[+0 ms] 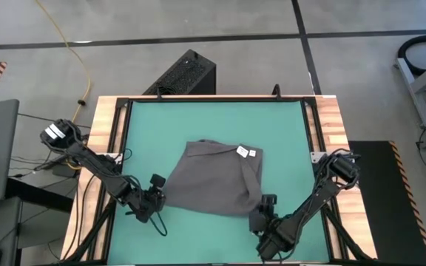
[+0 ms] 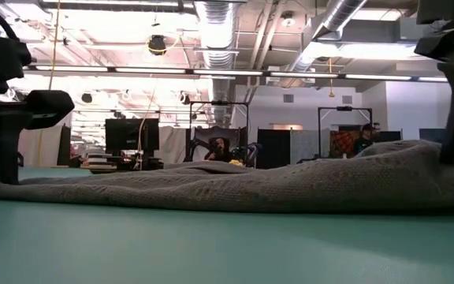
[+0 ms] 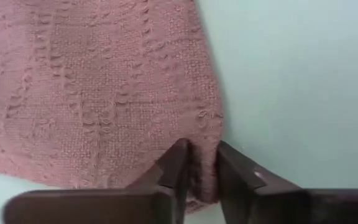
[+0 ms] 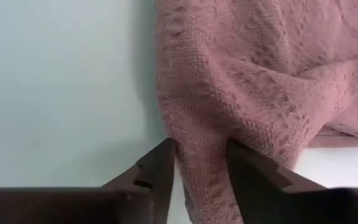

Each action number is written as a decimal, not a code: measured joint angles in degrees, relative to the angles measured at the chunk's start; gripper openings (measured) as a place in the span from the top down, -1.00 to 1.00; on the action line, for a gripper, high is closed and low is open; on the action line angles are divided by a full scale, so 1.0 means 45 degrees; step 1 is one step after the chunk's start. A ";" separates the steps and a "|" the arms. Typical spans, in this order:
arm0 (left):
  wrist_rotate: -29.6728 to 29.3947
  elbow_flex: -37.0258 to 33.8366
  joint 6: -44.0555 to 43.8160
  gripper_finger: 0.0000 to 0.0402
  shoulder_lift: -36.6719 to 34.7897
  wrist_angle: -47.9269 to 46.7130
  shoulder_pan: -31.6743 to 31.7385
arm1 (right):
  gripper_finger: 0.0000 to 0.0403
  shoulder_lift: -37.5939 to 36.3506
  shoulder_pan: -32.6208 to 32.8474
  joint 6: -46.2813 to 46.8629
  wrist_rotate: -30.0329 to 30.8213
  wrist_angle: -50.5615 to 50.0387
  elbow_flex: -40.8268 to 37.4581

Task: Roll towel
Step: Roll the gray towel

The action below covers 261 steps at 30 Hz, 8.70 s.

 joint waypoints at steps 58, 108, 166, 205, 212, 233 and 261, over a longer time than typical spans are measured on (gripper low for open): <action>-1.0226 1.4181 -0.0284 1.00 -0.3102 -1.4192 0.6041 | 0.98 -0.2962 -0.7643 -0.5158 1.0225 -0.6444 1.1196; 0.0154 0.0156 -0.6830 0.37 -0.7850 -0.2442 -0.0696 | -0.05 -0.1481 0.0566 0.6781 0.6249 -0.3247 0.2021; 0.6747 0.4795 0.9108 0.23 0.3389 -0.2249 1.8796 | -0.03 -0.1477 -0.0927 0.4170 0.4751 -0.2984 0.1928; 0.7637 0.5213 1.0382 0.40 0.3375 -0.3781 1.8174 | -0.03 -0.1477 -0.0932 0.4061 0.4489 -0.2685 0.1928; 0.6947 0.4734 1.0461 0.41 0.3379 -0.3236 1.8030 | -0.03 -0.1477 -0.0855 0.4056 0.4484 -0.2690 0.1928; 0.6152 0.5097 0.8785 1.00 0.2809 -0.3465 1.7844 | -0.03 -0.1472 -0.0854 0.4061 0.4474 -0.2704 0.1928; 0.7383 0.5072 1.0820 0.17 0.1634 -0.2144 1.7735 | -0.03 -0.1472 -0.0816 0.3968 0.4343 -0.2074 0.1933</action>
